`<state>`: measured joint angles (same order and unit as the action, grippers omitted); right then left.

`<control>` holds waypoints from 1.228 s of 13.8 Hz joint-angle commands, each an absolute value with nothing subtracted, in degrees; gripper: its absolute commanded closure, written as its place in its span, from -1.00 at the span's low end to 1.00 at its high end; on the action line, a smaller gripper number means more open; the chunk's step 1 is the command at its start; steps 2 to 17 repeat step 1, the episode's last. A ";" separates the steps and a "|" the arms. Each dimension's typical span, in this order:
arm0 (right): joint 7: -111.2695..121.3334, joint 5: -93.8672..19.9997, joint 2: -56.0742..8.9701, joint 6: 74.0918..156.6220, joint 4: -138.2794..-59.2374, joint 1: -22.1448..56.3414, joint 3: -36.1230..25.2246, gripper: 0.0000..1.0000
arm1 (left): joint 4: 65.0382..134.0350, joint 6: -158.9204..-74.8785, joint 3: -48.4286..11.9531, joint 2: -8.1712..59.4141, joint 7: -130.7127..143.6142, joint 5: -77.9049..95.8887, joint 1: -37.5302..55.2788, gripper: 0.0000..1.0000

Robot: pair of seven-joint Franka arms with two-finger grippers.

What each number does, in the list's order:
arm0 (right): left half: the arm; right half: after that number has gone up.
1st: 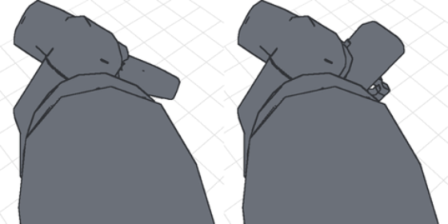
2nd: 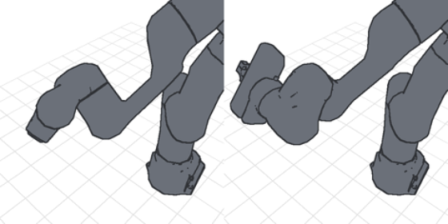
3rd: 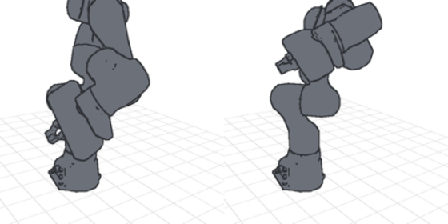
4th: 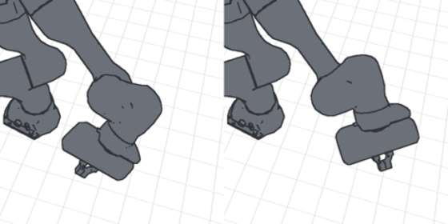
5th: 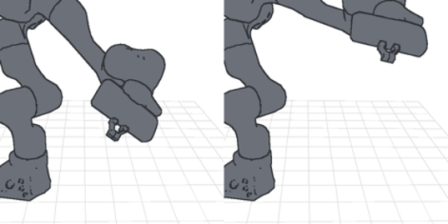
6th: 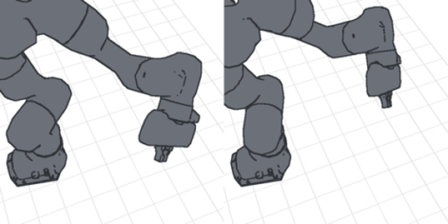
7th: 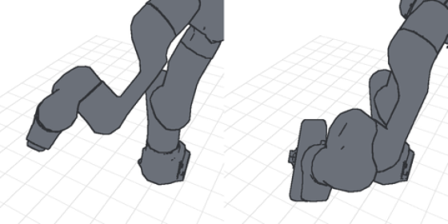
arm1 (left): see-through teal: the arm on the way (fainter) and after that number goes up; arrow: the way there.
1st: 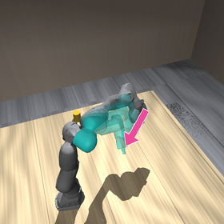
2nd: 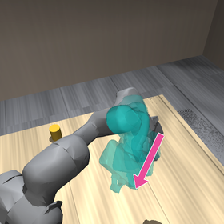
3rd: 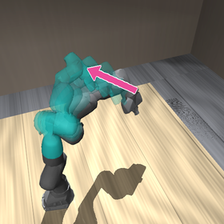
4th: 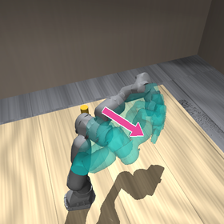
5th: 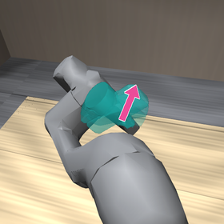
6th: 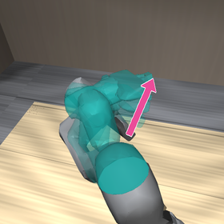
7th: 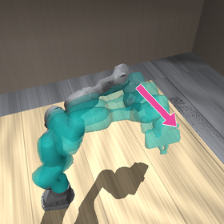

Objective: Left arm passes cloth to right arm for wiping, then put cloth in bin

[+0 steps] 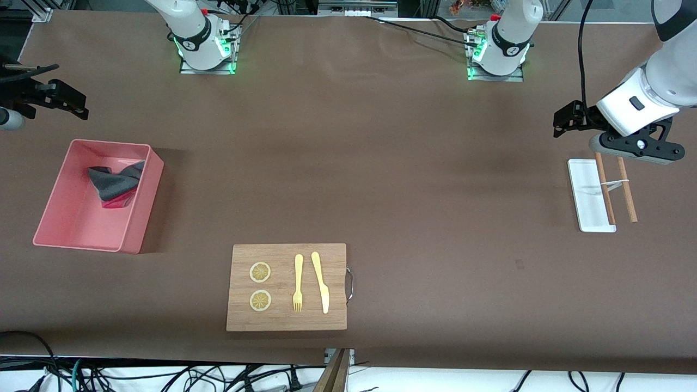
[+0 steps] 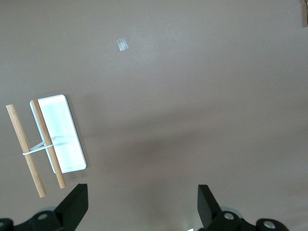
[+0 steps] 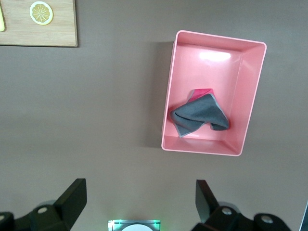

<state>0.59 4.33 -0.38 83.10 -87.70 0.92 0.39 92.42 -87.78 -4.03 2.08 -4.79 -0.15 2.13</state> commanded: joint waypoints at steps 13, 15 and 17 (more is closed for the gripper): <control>-0.18 3.69 -1.58 81.91 -85.69 0.27 0.70 -1.00 | 90.97 -87.10 -4.22 2.64 -4.66 -1.67 2.20 -1.00; -0.18 3.69 -1.58 81.91 -85.69 0.27 0.70 -1.00 | 90.97 -87.10 -4.22 2.64 -4.66 -1.67 2.20 -1.00; -0.18 3.69 -1.58 81.91 -85.69 0.27 0.70 -1.00 | 90.97 -87.10 -4.22 2.64 -4.66 -1.67 2.20 -1.00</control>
